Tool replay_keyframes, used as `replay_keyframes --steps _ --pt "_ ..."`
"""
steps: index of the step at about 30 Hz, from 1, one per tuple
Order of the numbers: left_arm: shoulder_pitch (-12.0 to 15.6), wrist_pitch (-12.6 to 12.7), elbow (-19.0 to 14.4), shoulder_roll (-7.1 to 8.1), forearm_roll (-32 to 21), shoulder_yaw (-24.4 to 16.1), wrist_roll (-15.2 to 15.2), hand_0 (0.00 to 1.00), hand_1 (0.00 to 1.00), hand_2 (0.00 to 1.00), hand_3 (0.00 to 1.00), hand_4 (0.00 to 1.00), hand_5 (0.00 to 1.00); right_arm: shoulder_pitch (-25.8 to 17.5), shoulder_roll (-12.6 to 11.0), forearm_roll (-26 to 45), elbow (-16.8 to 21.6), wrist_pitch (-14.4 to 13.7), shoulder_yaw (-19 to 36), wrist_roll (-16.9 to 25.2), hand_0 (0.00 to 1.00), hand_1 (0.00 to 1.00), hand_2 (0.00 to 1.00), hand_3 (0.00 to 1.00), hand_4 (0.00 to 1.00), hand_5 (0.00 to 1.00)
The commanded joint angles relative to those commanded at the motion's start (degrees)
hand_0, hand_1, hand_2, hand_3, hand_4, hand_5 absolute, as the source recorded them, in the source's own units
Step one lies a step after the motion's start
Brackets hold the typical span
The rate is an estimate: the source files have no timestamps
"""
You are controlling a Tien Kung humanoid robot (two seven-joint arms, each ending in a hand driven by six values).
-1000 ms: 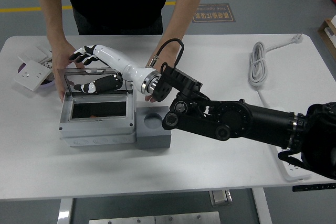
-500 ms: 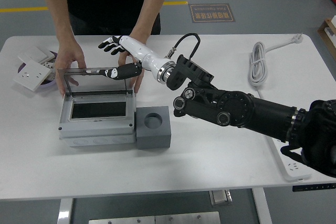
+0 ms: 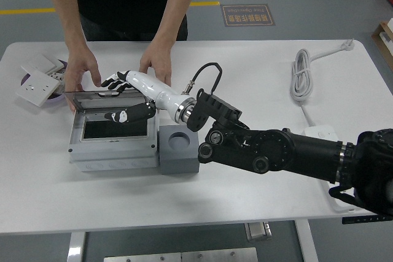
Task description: Pick up the cylinder from the cube,place it in the box,flap close box
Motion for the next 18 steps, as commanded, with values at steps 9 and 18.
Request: replay_keyframes --steps 9,18 --pt "0.1 0.1 0.0 -0.11 -0.3 0.2 -0.1 0.923 0.852 0.854 0.951 0.002 0.002 -1.5 0.0 -4.4 5.7 -1.1 -2.2 -2.8 0.812 0.727 0.749 0.751 0.793 0.242" --pt "0.2 0.1 0.0 -0.20 -0.8 0.6 -0.2 0.923 0.852 0.854 0.951 0.002 0.002 -2.2 0.0 -8.2 8.6 -1.6 -3.4 -5.0 0.811 0.729 0.752 0.753 0.784 0.264"
